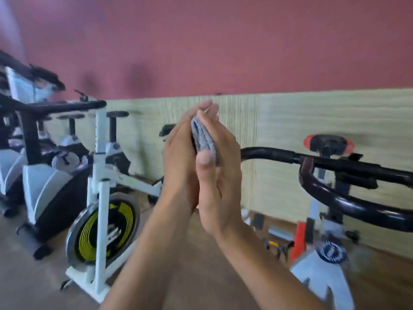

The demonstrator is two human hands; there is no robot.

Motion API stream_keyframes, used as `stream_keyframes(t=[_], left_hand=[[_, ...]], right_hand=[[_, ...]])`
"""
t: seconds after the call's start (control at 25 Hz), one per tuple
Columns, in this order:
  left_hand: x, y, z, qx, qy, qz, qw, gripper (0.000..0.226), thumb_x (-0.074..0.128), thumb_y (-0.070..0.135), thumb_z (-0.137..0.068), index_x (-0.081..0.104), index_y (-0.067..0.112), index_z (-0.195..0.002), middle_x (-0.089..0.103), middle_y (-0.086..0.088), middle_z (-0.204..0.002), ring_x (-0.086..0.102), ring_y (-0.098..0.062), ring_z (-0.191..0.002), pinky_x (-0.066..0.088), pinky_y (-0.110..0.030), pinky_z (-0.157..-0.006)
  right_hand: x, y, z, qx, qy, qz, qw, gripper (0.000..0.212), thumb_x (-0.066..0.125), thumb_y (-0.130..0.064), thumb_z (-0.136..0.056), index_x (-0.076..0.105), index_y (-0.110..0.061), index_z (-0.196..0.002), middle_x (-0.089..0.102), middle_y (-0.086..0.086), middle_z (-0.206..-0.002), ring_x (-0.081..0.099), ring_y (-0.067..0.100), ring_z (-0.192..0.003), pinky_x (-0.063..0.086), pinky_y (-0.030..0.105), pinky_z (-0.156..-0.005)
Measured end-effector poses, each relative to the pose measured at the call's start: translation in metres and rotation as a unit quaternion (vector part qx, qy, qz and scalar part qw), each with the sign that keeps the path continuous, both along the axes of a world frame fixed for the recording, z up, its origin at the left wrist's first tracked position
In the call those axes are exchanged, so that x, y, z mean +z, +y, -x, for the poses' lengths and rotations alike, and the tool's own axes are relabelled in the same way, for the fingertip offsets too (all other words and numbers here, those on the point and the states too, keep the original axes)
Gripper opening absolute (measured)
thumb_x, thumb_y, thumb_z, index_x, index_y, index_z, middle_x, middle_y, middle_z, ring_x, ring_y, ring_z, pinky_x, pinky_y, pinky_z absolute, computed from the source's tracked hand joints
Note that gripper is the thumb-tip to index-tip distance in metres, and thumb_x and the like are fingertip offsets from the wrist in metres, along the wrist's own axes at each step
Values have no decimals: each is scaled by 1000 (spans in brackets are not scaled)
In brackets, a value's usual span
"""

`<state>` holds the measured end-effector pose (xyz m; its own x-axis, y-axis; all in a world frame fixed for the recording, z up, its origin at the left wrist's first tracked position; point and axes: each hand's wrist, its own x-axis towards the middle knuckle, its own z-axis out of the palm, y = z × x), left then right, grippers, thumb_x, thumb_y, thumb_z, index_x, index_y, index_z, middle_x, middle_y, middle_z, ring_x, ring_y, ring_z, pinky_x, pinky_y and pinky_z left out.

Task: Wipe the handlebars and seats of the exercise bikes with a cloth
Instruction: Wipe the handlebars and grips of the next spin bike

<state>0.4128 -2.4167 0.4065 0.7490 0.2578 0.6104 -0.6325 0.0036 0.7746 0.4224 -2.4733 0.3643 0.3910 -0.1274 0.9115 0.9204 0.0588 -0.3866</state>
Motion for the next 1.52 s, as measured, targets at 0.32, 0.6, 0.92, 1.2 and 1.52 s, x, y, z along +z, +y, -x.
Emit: stream_keyframes(t=[0.32, 0.6, 0.92, 1.2, 1.52], left_hand=[[-8, 6, -7, -76, -59, 29, 995, 31, 43, 22, -103, 66, 23, -124, 72, 9, -120, 67, -10, -114, 47, -31, -104], [-4, 6, -12, -98, -34, 87, 991, 35, 39, 19, -103, 65, 13, -125, 71, 2, -123, 63, -17, -120, 47, -37, -107], [-6, 7, -17, -79, -50, 74, 993, 38, 34, 16, -100, 66, 14, -121, 73, 1, -119, 65, -19, -118, 46, -38, -105], [-8, 5, -23, -58, -73, 74, 993, 41, 32, 15, -99, 67, 12, -120, 75, 1, -114, 69, -18, -110, 47, -40, -104], [-8, 3, -19, -60, -71, 74, 993, 46, 27, 10, -96, 66, 11, -121, 75, 1, -114, 70, -18, -109, 45, -40, -107]], right_hand=[[-18, 21, -27, -83, -87, -51, 991, 42, 38, -39, -104, 57, -23, -139, 61, -6, -126, 57, 14, -116, 47, 40, -97], [-49, 20, -55, -17, -47, -124, 991, 37, 43, -35, -105, 57, -19, -135, 58, -16, -127, 54, 10, -123, 47, 44, -101], [-64, 12, -85, -67, -73, -74, 992, 31, 43, -25, -105, 62, -15, -127, 62, -8, -117, 54, 17, -112, 47, 51, -91], [-66, 7, -99, -19, -79, -50, 995, 31, 35, -43, -106, 58, -34, -124, 53, -33, -114, 60, 27, -91, 48, 65, -77], [-59, -55, -167, -251, -46, 170, 952, 47, 21, -40, -106, 66, -25, -112, 64, -16, -112, 55, 8, -114, 0, 39, -125]])
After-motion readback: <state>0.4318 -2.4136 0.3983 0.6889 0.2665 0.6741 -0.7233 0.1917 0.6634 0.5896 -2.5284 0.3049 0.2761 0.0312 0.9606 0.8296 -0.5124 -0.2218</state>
